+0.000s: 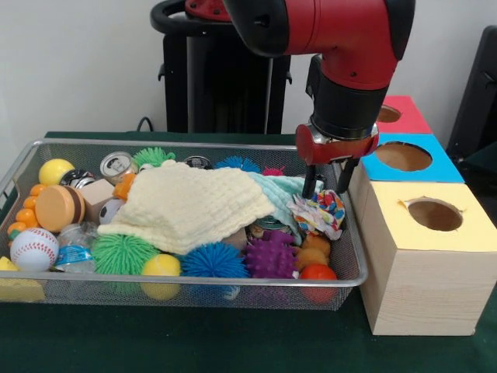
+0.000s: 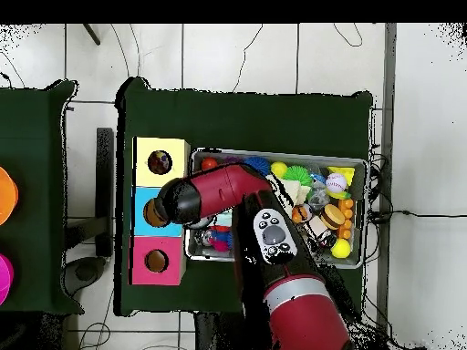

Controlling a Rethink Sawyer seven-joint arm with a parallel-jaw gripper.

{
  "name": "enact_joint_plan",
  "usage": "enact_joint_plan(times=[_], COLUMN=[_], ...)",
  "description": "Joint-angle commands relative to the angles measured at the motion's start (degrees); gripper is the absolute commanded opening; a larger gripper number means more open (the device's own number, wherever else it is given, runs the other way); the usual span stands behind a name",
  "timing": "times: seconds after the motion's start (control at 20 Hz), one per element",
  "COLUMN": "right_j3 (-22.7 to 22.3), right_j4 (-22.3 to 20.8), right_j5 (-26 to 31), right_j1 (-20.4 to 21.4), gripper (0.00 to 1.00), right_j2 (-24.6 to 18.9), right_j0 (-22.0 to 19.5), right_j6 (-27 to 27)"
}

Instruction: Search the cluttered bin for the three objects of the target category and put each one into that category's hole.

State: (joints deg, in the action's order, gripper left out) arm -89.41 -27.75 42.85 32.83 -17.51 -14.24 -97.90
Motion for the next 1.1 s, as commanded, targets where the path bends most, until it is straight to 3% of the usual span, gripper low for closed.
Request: enact_joint_plan(times=[0.05, 0.6, 1.1], right_j3=[4.6, 6.8, 9.1], right_j4=[-2.5, -2.4, -2.3], right_j5=[-1.4, -7.1, -4.2], right_j1=[-2.6, -4.0, -7.5], gripper=[1.0, 1.0, 1.0], right_j2=[1.3, 2.1, 3.8], right_j0=[0.5, 1.6, 2.1], right_j6=[-2.6, -5.0, -3.1])
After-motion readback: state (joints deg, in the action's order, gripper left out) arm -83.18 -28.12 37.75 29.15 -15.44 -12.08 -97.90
